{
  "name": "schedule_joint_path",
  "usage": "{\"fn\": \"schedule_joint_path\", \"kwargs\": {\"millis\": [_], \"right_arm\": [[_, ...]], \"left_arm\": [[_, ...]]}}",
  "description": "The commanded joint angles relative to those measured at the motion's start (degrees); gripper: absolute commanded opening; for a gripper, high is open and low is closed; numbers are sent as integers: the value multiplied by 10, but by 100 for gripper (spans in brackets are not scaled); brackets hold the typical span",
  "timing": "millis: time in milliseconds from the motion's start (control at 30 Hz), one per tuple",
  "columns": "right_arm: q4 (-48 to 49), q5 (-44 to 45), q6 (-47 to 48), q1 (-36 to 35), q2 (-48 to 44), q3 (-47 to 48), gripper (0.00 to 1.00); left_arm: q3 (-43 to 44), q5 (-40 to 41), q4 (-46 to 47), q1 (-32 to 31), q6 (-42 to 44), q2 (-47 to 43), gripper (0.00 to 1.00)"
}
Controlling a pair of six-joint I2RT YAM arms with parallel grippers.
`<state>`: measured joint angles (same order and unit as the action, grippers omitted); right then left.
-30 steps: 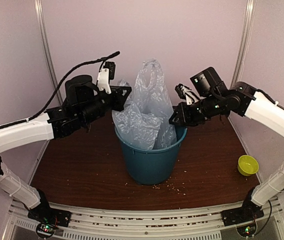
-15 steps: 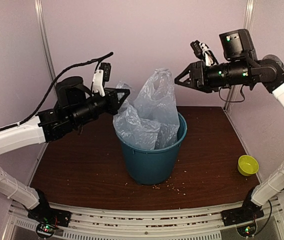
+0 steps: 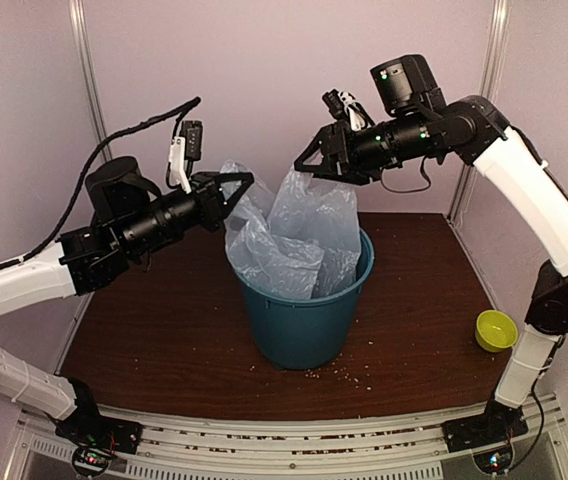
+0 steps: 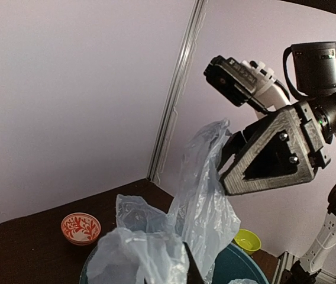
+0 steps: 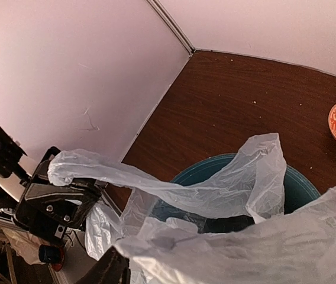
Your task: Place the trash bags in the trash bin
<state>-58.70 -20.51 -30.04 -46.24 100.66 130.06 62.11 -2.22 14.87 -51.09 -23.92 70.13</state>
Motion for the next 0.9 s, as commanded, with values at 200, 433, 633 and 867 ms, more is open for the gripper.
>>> {"fn": "schedule_joint_path", "kwargs": {"millis": [200, 433, 633, 867], "right_arm": [[27, 7, -76, 4, 2, 8, 57], [75, 7, -73, 6, 30, -1, 61], [107, 2, -78, 6, 30, -37, 57], [115, 28, -58, 7, -15, -123, 25]], "left_arm": [[-31, -30, 62, 1, 20, -22, 0], [-18, -43, 41, 1, 30, -22, 0], [-13, -24, 17, 1, 28, -2, 0], [-2, -31, 7, 1, 21, 33, 0]]}}
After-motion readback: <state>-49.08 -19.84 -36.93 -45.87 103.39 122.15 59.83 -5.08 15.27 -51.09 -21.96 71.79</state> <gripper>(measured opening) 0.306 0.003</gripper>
